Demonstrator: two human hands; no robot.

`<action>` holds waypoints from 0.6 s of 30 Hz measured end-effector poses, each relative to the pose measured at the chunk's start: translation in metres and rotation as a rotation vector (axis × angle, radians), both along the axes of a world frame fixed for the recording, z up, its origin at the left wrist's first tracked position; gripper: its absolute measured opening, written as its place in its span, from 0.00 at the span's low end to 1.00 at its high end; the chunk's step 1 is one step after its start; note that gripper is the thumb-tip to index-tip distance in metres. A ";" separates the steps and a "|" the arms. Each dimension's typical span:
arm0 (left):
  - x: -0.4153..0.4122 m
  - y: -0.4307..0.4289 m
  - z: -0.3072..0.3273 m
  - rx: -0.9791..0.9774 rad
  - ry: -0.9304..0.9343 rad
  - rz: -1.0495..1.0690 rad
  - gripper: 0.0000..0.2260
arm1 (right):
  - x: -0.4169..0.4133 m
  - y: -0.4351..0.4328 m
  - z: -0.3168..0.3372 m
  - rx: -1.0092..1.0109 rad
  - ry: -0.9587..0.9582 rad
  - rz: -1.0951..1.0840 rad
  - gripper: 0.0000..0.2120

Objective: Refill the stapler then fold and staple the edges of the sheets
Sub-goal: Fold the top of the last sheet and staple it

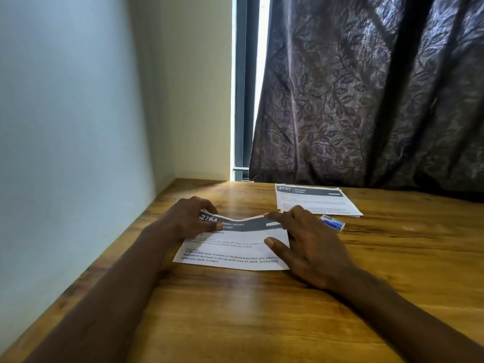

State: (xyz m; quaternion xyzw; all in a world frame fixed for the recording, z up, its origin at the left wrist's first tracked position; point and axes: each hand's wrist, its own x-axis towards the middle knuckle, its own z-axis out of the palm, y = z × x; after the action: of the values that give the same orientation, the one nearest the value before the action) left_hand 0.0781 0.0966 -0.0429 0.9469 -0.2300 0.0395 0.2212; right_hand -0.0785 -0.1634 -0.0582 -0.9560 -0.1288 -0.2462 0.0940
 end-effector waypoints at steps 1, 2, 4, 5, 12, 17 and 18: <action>0.001 0.000 0.000 0.000 0.000 -0.002 0.19 | 0.003 0.001 0.002 0.039 0.036 0.043 0.27; 0.001 0.001 0.000 -0.005 -0.002 -0.006 0.21 | 0.007 0.003 0.002 0.066 0.078 0.083 0.26; 0.002 0.003 0.000 -0.009 -0.012 -0.009 0.24 | 0.015 0.009 0.006 0.070 0.164 0.133 0.25; 0.002 0.004 0.000 -0.006 -0.017 -0.003 0.25 | 0.019 0.012 0.007 0.061 0.212 0.144 0.25; 0.004 0.021 0.003 0.014 -0.056 0.050 0.24 | 0.052 0.037 0.008 0.019 0.370 0.162 0.26; -0.009 0.012 0.006 0.030 -0.090 0.062 0.23 | 0.057 0.044 -0.002 -0.060 0.396 0.133 0.27; -0.015 0.006 0.006 -0.017 -0.079 0.035 0.23 | 0.057 0.044 -0.003 -0.067 0.398 0.131 0.26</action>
State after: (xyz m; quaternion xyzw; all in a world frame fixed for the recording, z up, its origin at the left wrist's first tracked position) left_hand 0.0628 0.1024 -0.0373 0.9466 -0.2219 0.0828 0.2190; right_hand -0.0220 -0.1193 -0.0608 -0.9779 -0.1778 -0.0414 0.1019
